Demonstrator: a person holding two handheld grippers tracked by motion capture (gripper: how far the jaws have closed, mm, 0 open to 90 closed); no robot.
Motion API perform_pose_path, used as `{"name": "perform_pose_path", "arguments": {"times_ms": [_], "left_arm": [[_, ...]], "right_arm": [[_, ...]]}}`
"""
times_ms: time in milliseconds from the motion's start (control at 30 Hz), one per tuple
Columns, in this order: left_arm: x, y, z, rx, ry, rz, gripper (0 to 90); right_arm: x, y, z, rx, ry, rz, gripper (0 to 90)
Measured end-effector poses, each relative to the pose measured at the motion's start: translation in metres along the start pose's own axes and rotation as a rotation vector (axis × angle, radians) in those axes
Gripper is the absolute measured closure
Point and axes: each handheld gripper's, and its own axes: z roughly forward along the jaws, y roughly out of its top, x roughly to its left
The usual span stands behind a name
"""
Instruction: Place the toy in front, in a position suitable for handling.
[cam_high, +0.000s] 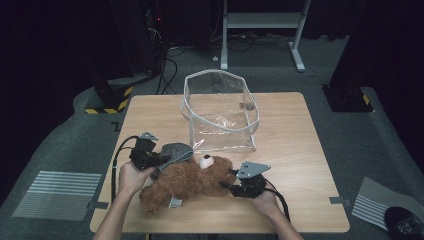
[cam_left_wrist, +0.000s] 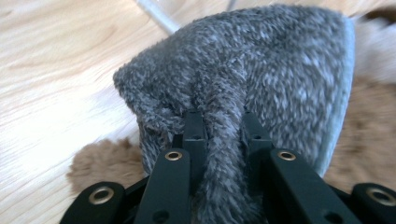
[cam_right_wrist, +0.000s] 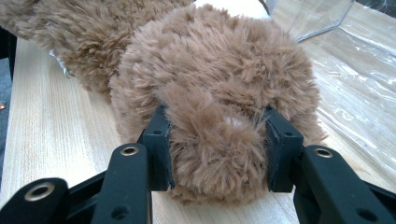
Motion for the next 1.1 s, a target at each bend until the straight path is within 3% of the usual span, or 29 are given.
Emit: {"name": "perform_pose_path", "arguments": {"times_ms": [33, 67, 100, 133, 267, 333, 367, 400, 433, 467, 500, 533, 567, 667, 767, 967, 1067, 1100], "left_arm": [[0.002, -0.002, 0.002, 0.026, 0.032, 0.004, 76.9], [0.002, -0.002, 0.002, 0.026, 0.032, 0.004, 77.0], [0.005, -0.005, 0.0, 0.039, 0.072, 0.005, 77.0], [0.005, -0.005, 0.0, 0.039, 0.072, 0.005, 77.1], [0.009, -0.012, -0.01, 0.051, 0.14, 0.007, 77.1], [0.013, -0.021, -0.019, 0.021, 0.132, -0.023, 77.1], [0.014, -0.03, -0.026, -0.018, 0.098, -0.066, 77.1], [0.014, -0.03, -0.026, -0.018, 0.098, -0.066, 77.1], [0.012, -0.044, -0.036, -0.074, 0.048, -0.096, 77.1], [0.012, -0.044, -0.036, -0.074, 0.048, -0.096, 77.1], [0.007, -0.055, -0.045, -0.119, 0.01, -0.102, 77.0], [0.007, -0.055, -0.045, -0.119, 0.01, -0.102, 77.0], [0.002, -0.062, -0.048, -0.144, -0.016, -0.113, 77.0], [-0.002, -0.069, -0.046, -0.142, -0.029, -0.114, 77.0], [0.001, -0.079, -0.033, -0.096, -0.015, -0.13, 77.1], [0.003, -0.091, -0.036, -0.084, 0.053, -0.131, 77.1], [0.002, -0.096, -0.042, -0.098, 0.037, -0.141, 76.9], [-0.003, -0.104, -0.048, -0.124, 0.002, -0.162, 77.0]], "right_arm": [[0.0, -0.001, -0.001, -0.002, -0.002, -0.004, 53.8], [0.0, -0.001, -0.001, -0.002, -0.002, -0.004, 53.8], [-0.001, -0.002, -0.002, -0.002, -0.004, 0.0, 53.7], [-0.001, -0.002, -0.002, -0.002, -0.004, 0.0, 53.7], [-0.002, -0.004, -0.004, -0.004, -0.006, 0.003, 53.5], [-0.002, -0.005, -0.005, -0.005, -0.008, 0.004, 52.8], [-0.003, -0.006, -0.005, -0.005, -0.005, 0.012, 51.8], [-0.003, -0.006, -0.006, -0.005, -0.004, 0.015, 51.4], [-0.004, -0.006, -0.006, -0.005, -0.004, 0.018, 51.2], [-0.004, -0.006, -0.006, -0.004, -0.004, 0.02, 51.1], [-0.005, -0.006, -0.006, -0.004, -0.004, 0.025, 51.1], [-0.005, -0.006, -0.006, -0.004, -0.004, 0.025, 51.1], [-0.005, -0.005, -0.005, -0.004, -0.004, 0.027, 51.2], [-0.006, 0.0, -0.003, 0.009, -0.02, 0.03, 52.5], [-0.006, 0.002, -0.002, 0.014, -0.029, 0.033, 52.9], [-0.006, -0.001, -0.005, 0.011, -0.039, 0.032, 55.4], [-0.006, -0.001, -0.005, 0.012, -0.039, 0.034, 55.1], [-0.006, -0.001, -0.006, 0.013, -0.041, 0.032, 54.1]]}}
